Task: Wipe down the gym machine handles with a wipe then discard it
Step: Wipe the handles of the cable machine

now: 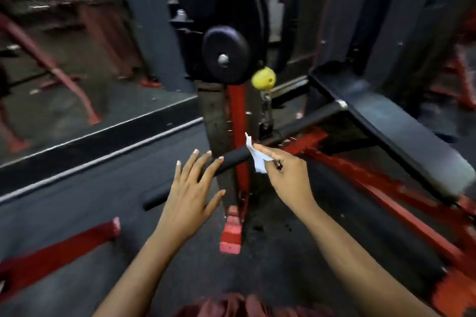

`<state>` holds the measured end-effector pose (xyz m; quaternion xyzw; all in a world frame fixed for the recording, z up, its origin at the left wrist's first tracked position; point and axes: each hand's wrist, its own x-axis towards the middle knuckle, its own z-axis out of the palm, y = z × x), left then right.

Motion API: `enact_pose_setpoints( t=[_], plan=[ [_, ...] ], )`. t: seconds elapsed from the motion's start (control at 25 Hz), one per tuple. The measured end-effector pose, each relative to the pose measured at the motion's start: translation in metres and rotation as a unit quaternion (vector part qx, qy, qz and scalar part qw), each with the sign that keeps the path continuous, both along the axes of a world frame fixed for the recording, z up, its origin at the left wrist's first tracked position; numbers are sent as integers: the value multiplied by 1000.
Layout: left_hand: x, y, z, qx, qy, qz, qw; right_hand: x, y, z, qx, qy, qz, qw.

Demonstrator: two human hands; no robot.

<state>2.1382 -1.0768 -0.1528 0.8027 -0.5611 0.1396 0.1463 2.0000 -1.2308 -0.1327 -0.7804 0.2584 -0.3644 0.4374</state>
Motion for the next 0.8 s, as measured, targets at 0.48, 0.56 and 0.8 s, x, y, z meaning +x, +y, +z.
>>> enact_pose_setpoints(
  t=[0.48, 0.56, 0.8],
  plan=[
    [30, 57, -8, 105, 106, 214, 965, 31, 24, -12, -67, -7, 89, 994],
    [30, 61, -13, 92, 126, 184, 970, 45, 40, -15, -151, 12, 94, 984],
    [38, 80, -21, -35, 249, 95, 963, 79, 77, -37, -284, 202, 97, 932]
  ],
)
